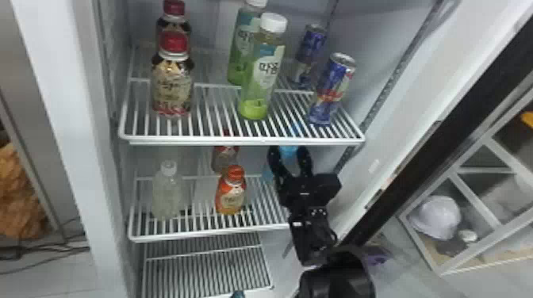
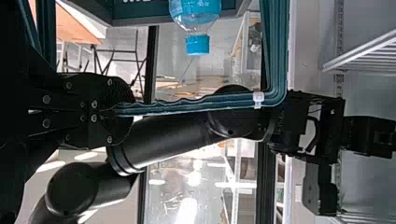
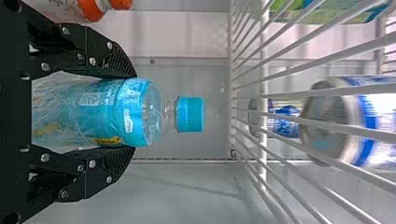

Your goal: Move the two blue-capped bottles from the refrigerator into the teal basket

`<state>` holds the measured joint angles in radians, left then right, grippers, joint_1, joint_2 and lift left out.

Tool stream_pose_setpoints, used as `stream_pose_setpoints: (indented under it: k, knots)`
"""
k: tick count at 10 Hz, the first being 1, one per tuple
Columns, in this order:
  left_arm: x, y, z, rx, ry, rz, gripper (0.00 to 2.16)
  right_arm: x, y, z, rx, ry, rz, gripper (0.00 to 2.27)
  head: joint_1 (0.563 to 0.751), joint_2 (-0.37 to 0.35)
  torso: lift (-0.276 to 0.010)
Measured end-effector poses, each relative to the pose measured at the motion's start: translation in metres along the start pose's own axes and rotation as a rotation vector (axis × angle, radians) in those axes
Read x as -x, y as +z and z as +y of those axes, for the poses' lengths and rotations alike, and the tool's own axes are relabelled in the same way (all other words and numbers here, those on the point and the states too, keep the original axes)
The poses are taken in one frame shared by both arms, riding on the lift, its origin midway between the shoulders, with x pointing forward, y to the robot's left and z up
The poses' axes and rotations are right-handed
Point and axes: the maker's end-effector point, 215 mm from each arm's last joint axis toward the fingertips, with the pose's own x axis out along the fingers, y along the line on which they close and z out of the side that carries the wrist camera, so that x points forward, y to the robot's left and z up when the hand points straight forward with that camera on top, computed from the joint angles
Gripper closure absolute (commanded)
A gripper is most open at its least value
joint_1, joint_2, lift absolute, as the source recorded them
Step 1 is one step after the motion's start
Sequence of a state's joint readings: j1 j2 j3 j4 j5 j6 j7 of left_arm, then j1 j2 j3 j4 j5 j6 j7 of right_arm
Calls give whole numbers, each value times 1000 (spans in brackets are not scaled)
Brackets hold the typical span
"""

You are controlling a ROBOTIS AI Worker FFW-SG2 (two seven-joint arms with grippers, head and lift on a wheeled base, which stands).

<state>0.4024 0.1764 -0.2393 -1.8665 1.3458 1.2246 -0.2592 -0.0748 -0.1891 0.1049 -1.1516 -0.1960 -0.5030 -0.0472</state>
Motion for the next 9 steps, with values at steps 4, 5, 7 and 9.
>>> stream_pose_setpoints:
  k: [4, 5, 7, 9]
  knots:
    - [0, -1, 1, 3, 1, -1, 1170, 34, 20, 6, -34, 29, -16, 636, 695, -350, -136]
    - [0, -1, 1, 4, 1, -1, 1170, 43, 21, 6, -43, 31, -9, 636, 695, -350, -136]
    - [0, -2, 1, 5, 1, -1, 1170, 56, 25, 7, -65, 34, -2, 636, 695, -350, -136]
    - [1, -2, 1, 5, 1, 1, 1170, 73, 32, 13, -93, 50, 5, 636, 695, -350, -136]
